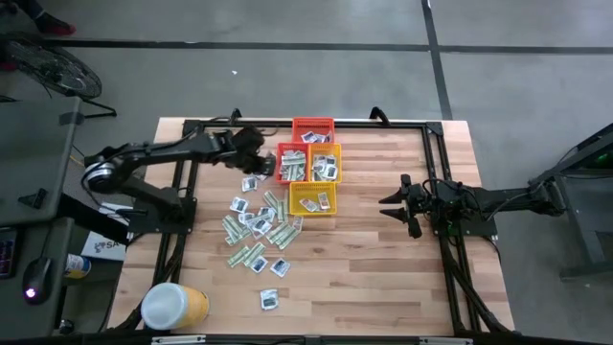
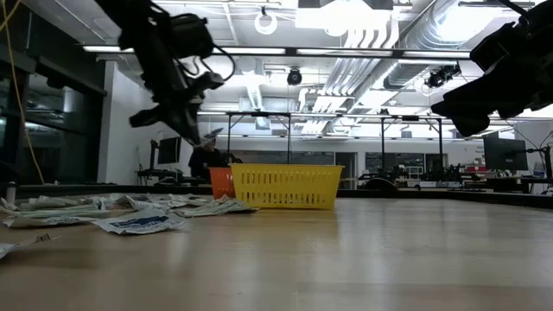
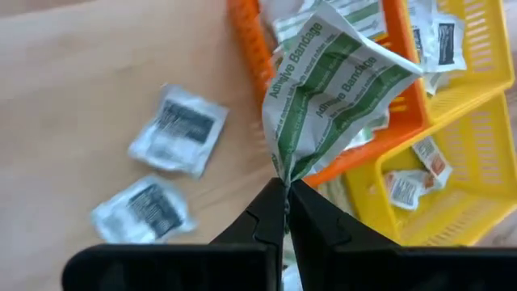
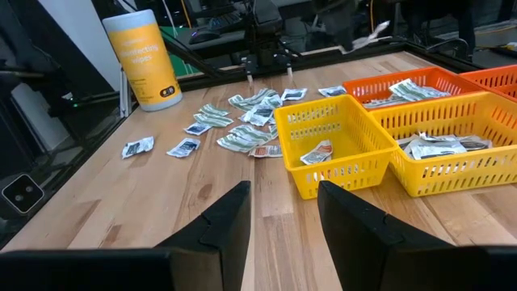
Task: Pick & Place First Aid Supplies
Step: Put the bandage into the bottom orange bin, then put the towelette pack into the top yellow bin
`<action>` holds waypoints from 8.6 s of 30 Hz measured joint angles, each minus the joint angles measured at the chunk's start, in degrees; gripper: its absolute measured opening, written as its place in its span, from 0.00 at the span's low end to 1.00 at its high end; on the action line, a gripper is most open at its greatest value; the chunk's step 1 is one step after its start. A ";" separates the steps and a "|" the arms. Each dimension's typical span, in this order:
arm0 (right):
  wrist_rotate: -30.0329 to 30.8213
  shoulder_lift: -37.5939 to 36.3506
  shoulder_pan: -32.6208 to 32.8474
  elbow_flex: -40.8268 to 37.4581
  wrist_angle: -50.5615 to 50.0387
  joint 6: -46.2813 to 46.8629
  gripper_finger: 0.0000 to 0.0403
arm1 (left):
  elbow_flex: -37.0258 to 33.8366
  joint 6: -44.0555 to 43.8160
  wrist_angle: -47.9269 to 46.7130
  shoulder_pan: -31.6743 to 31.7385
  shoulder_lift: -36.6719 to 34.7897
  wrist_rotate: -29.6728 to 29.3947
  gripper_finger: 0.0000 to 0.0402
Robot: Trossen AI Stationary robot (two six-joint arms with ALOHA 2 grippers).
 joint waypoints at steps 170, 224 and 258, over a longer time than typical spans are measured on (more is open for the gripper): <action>0.00 0.02 0.00 0.00 0.00 0.01 0.35 | -12.91 -26.79 4.16 3.04 8.44 -5.28 0.36; -0.02 0.02 0.00 0.00 0.01 0.00 0.35 | -3.18 -5.03 -2.63 -1.51 -4.39 -9.46 0.00; 0.00 0.02 0.00 0.00 0.01 0.00 0.35 | 43.34 10.42 -4.69 -3.83 39.65 4.09 0.00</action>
